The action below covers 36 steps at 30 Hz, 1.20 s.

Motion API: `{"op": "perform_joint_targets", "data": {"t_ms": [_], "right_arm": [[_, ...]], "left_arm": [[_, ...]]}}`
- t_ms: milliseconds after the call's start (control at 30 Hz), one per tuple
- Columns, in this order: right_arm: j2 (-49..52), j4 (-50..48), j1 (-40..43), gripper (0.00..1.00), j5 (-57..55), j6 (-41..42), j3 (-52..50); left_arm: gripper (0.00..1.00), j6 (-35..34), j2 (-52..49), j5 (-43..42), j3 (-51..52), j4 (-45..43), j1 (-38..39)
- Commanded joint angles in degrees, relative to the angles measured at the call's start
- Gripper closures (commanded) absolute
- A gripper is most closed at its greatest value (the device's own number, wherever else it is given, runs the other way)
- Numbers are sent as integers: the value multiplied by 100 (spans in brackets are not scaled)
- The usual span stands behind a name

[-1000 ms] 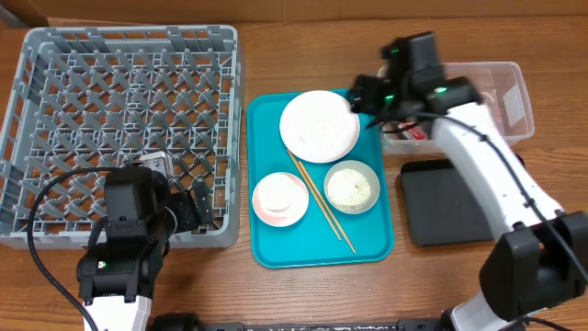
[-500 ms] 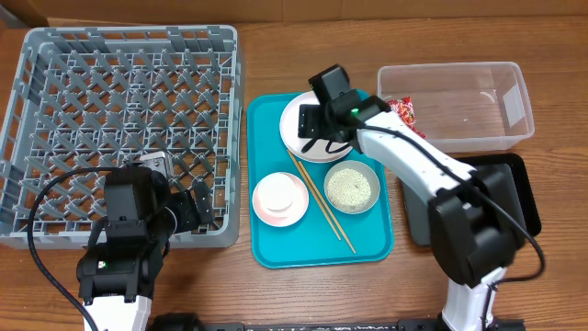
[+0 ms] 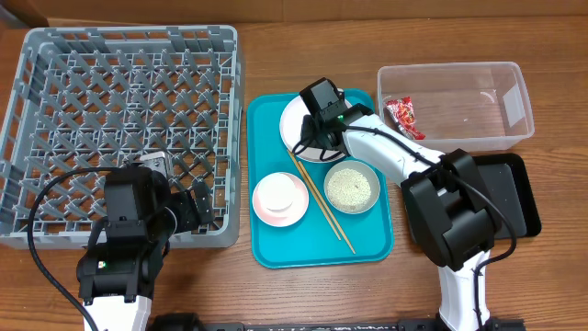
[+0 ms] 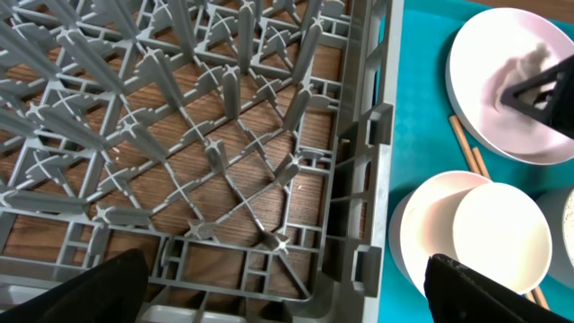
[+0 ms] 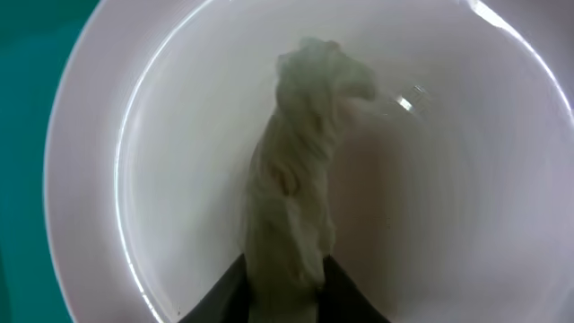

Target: Sort waste into correct bins and load items into the dishwasher

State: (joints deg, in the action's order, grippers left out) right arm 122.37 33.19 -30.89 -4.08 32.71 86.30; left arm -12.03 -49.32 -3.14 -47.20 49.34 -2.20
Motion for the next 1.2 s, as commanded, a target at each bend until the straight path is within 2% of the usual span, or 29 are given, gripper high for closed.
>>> {"op": "perform_joint_targets", "data": {"t_ms": [0,200,500,700,867,900,967,1000,1067,1167], "right_arm": [[-109,175,31,85,-83,35,122],[-920,691,413,92,-105,-13,122],[-2452,1270,1379,92,-105,-621,122],[-2393,1867,2197,82,-101,-616,44],[-2177,2052,2450,79,-98,-616,-116],[-2157,2055,2450,73,-98,-616,-116],[-2151,2052,2450,40,-98,-619,-114],[-2170,2055,2450,31,-96,-629,-109],[-2232,2057,2450,20,-7,-894,-107],[-2441,2079,2437,17,125,-1047,-107]], "left_arm": [[0,-39,-20,57,-129,-11,72],[0,-39,-17,59,-129,-24,72],[0,-39,-20,59,-129,-28,72],[0,-39,-20,59,-129,-31,72],[0,-39,-20,59,-129,-28,72],[0,-39,-20,59,-129,-28,74],[0,-39,-17,59,-129,-31,72],[0,-39,-17,59,-129,-28,72],[0,-42,-17,57,-129,-26,74],[0,-39,-17,59,-129,-28,72]]}}
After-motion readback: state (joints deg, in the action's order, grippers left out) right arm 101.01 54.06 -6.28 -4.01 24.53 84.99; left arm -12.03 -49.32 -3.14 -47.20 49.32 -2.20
